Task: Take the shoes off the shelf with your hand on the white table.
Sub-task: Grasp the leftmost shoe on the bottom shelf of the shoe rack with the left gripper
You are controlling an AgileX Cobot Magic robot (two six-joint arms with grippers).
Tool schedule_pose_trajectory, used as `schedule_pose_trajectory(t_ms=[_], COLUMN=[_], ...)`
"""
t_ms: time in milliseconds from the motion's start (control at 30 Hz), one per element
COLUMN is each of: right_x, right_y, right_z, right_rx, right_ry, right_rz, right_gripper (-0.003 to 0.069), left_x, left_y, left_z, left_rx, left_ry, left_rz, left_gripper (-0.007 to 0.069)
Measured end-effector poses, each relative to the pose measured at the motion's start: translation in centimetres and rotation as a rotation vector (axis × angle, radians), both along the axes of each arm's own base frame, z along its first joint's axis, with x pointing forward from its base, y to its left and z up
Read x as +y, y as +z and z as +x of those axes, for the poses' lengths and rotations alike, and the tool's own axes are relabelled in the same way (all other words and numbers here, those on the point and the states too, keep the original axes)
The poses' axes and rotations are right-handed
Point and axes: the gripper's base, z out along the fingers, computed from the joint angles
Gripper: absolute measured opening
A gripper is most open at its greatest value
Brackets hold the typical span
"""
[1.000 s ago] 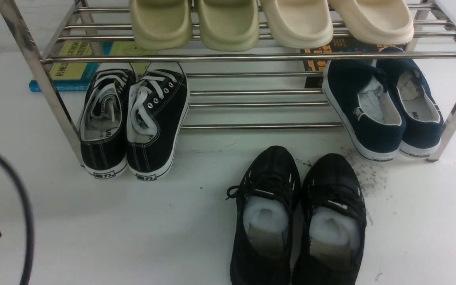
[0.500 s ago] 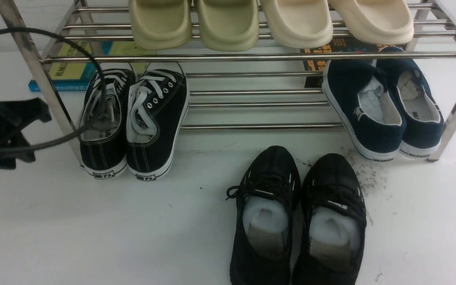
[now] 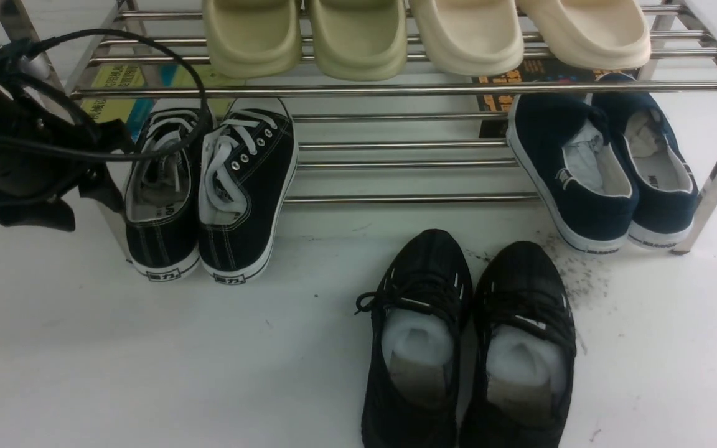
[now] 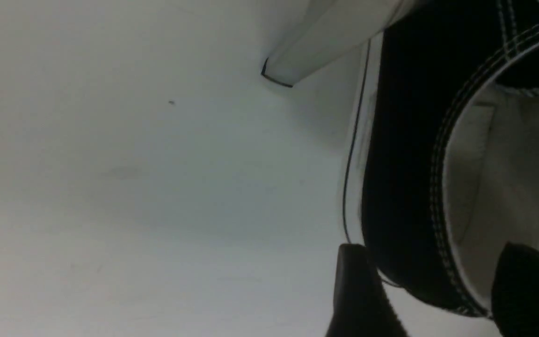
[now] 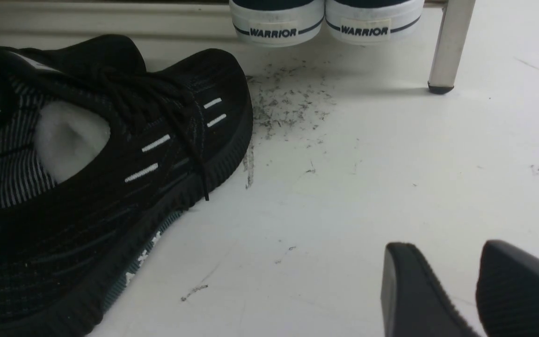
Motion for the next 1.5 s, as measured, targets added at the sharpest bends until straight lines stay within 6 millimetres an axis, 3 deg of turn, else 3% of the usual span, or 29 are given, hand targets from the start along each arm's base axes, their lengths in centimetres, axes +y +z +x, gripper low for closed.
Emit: schedule_pose_trajectory(t_ms=[200,400,733,933,1033,1100,1300,1500], right_x=[0.0,0.0,0.0,0.0,0.0,0.0,0.0,0.0], right_y=[0.0,0.0,0.0,0.0,0.0,0.0,0.0,0.0], right_z=[0.0,0.0,0.0,0.0,0.0,0.0,0.0,0.0], right_rx=[0.000,0.000,0.000,0.000,0.000,0.000,0.000,0.001], right_ry=[0.000,0.000,0.000,0.000,0.000,0.000,-0.001,-0.004], right_rz=[0.000,-0.002,-0.002,-0.002,-0.002,-0.002,-0.001,0.009], right_gripper=[0.0237,0.0237,0.0237,0.0237,0.0237,0.0237,0.0237,0.0237], left_x=[-0.6,-0.5,-0.4,-0.4,-0.3,-0.3,-0.2,-0.3], left_y=[-0.7,-3.3,-4.6,-4.7,-4.8,-4.8,-3.2,1.3], left_z=[1.1,2.8,3.4,3.3,3.2,3.2,2.2,-1.8], left_rx=[-0.032,0.000,0.025,0.038,0.052,0.056,0.037,0.035], left_ry=[-0.027,-0.042,-0.049,-0.054,-0.060,-0.062,-0.060,-0.088], left_rz=[-0.063,-0.037,-0.012,-0.007,0.005,0.010,0.006,0.005], left_gripper=[0.0408,0.0408,0.0386,0.0230,0.0072,0.0031,0.0014,0.0014])
